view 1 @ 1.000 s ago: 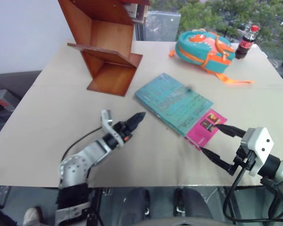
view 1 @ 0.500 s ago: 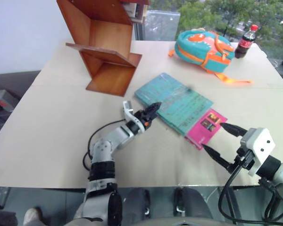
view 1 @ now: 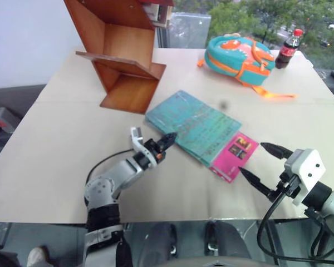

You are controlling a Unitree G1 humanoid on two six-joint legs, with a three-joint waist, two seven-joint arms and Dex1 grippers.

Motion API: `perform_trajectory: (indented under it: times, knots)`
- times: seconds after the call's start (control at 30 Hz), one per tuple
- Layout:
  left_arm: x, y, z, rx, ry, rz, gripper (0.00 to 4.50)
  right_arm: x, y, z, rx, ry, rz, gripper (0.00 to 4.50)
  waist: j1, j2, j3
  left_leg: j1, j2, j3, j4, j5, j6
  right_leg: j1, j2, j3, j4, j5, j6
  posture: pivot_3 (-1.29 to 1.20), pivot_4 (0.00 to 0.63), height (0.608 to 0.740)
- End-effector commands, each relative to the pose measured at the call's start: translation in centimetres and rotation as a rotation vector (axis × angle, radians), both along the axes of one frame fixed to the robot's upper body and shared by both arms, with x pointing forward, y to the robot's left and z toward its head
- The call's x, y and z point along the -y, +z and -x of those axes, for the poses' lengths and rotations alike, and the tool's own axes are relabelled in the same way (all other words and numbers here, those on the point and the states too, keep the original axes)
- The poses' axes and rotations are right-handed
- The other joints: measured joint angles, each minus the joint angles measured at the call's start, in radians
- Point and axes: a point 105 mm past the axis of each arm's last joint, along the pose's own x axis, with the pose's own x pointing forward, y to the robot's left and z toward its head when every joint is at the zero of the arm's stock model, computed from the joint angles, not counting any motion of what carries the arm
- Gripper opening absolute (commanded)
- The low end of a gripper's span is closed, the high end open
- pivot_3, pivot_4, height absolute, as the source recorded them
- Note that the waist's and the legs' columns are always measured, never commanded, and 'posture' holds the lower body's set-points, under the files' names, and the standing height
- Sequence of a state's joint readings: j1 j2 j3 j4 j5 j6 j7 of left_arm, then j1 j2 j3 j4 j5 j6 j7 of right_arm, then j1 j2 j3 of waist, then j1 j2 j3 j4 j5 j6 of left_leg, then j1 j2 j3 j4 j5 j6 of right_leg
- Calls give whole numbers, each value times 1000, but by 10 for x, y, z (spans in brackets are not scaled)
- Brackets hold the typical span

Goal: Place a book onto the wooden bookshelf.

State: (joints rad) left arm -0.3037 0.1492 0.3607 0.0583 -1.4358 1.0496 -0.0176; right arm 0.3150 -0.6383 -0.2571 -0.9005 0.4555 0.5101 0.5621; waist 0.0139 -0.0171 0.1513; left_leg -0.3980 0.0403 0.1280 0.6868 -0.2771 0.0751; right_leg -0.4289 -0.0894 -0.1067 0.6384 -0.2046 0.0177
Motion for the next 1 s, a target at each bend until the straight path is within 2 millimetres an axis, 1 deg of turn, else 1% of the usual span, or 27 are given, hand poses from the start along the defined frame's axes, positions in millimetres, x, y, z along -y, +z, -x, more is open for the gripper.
perform_trajectory:
  times: [0.03, 0.13, 0.17, 0.23, 0.5, 0.53, 0.57, 0.6, 0.67, 0.7, 0.77, 0.8, 0.83, 1.0]
  knots:
    - [-9, -2, 4, 5, 15, -52, 1168, -4, 6, 0, 36, 24, 6, 4500, -1, 0, 0, 0, 0, 0, 0, 0, 0, 0, 0, 0, 0, 0, 0, 0, 150, 740]
    - [-12, -6, 5, -2, 33, -75, 2804, -4, 5, 0, 35, 25, 6, 4500, 1, 0, 0, 0, 0, 0, 0, 0, 0, 0, 0, 0, 0, 0, 0, 0, 150, 740]
    - [-15, -9, 5, -6, 38, -77, 3051, -4, 5, 0, 35, 25, 7, 4500, 1, 0, 0, 0, 0, 0, 0, 0, 0, 0, 0, 0, 0, 0, 0, 0, 150, 740]
    - [-18, -11, 6, -5, 41, -70, 3925, -4, 5, 0, 33, 25, 8, 4500, 1, 0, 0, 0, 0, 0, 0, 0, 0, 0, 0, 0, 0, 0, 0, 0, 150, 740]
    - [-21, -9, -1, 15, 60, -17, 3925, -4, 5, 0, 31, 21, 11, 4500, 0, 1, 0, 0, 0, 0, 0, 0, 0, 0, -1, 0, 0, 0, 0, 0, 150, 740]
    - [-23, -10, -2, 15, 68, -15, 3436, -4, 5, 0, 31, 20, 11, 4500, 1, 1, 0, 0, 0, 0, 0, 0, 0, 0, -1, 0, 0, 0, 0, 0, 150, 740]
    - [-25, -9, -2, 14, 74, -12, 3182, -5, 5, 0, 31, 20, 11, 4500, 0, 1, 0, 0, 0, 0, 0, 0, 1, 0, -1, 0, 0, 0, 0, 0, 150, 740]
    - [-26, -9, -2, 14, 79, -12, 2748, -4, 5, 0, 31, 19, 13, 4500, 0, 1, 0, 0, 0, 0, 0, -1, 1, 0, -1, 0, 0, 0, 0, 0, 150, 740]
    - [-29, -8, -1, 17, 85, -9, 1864, -4, 5, 0, 31, 18, 14, 4500, 0, 1, 0, 0, 0, 0, 0, -1, 1, 0, -1, 0, 0, 0, 0, 0, 150, 740]
    - [-30, -8, 0, 17, 89, -6, 1318, -4, 5, 0, 30, 18, 13, 4500, -1, 1, 0, 0, 0, 0, 0, -1, 1, 0, -1, 0, 0, 0, 0, 0, 150, 740]
    - [-30, -6, 1, 19, 92, -5, 676, -5, 5, 0, 30, 20, 14, 4500, 0, 1, 0, 0, 1, 0, 0, -1, 2, 0, -1, 0, 0, 0, 0, 0, 150, 740]
    - [-31, -6, 1, 20, 94, -3, 137, -5, 5, 0, 30, 20, 13, 4500, 0, 1, 0, 0, 1, 0, 0, -1, 2, 0, -1, 0, 0, 0, 0, 0, 150, 740]
    - [-31, -4, 2, 22, 94, -2, 28, -5, 5, 0, 29, 22, 13, 4500, 0, 1, 0, 0, 1, 0, 0, -2, 2, 0, -1, 0, 0, 0, 0, 0, 150, 740]
    - [-35, 2, 9, 26, 97, 7, 28, -7, 4, 0, 26, 29, 11, 4500, -1, 1, 0, 0, 1, 0, -1, -2, 2, 0, -4, 0, 0, 0, 0, 0, 150, 740]
